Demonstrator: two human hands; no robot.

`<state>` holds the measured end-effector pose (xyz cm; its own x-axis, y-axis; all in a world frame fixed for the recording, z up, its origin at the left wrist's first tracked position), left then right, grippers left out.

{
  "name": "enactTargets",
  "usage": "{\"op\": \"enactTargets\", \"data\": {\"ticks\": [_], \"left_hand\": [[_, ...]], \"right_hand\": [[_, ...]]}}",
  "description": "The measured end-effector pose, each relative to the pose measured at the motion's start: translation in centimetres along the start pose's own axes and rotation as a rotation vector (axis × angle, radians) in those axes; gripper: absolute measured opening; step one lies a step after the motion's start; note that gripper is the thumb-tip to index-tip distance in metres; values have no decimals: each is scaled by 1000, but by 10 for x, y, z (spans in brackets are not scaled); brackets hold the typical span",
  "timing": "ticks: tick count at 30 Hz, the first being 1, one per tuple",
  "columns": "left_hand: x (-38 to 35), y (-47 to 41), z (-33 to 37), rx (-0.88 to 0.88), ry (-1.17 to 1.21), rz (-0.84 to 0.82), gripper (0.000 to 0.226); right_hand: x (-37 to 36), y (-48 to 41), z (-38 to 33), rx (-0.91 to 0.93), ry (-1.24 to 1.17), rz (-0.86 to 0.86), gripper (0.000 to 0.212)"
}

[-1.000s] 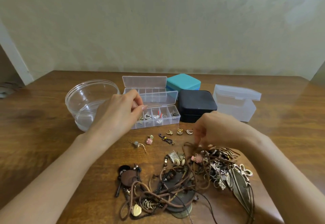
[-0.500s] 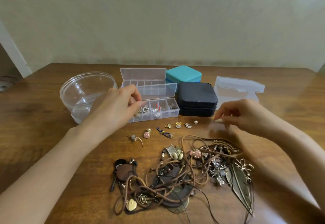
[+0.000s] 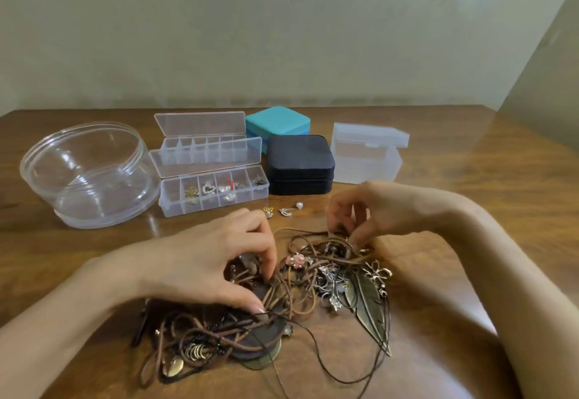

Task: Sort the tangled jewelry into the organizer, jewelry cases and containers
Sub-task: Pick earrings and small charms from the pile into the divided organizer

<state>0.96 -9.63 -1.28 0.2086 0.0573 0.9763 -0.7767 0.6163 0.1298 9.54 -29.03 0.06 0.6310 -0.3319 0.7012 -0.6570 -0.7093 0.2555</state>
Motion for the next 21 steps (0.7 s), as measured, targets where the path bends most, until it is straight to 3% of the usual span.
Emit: {"op": "enactTargets", "data": {"ticks": [4,8,11,13,16,18,21], "left_hand": [[2,0,-1,8,-64,74,39],[4,-4,8,12,4,193,66],[2,-4,16,34,48,241,66],[-1,-7,14,-24,-49,304,49],[5,-2,15,-71,-101,304,33],[3,-3,12,-64,-49,268,32],[-19,-11,-13,-112,-94,168,43]], "right_hand": [[-11,-2,-17,117,-11,1,15],[-22,-2,-33,264,-123,38,13],[-15,3,-35,272,-162,73,4],[-1,10,-28,198,-80,120,12],[5,19,-8,-90,49,-22,17],[-1,19,-4,-184,95,-79,23],[-9,15,-10,-182,78,-86,34]]}}
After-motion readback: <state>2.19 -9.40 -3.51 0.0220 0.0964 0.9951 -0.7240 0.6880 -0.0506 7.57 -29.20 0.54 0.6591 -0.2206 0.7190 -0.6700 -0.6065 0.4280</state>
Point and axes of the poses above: each hand's wrist, its own y-axis away from the middle knuckle, its own x-axis out of the back of the hand, z = x × y, the point moved 4 cm from there along -y, towards the middle knuckle, and after that the axes turned 13 degrees about -y, right-handed, at the moved point
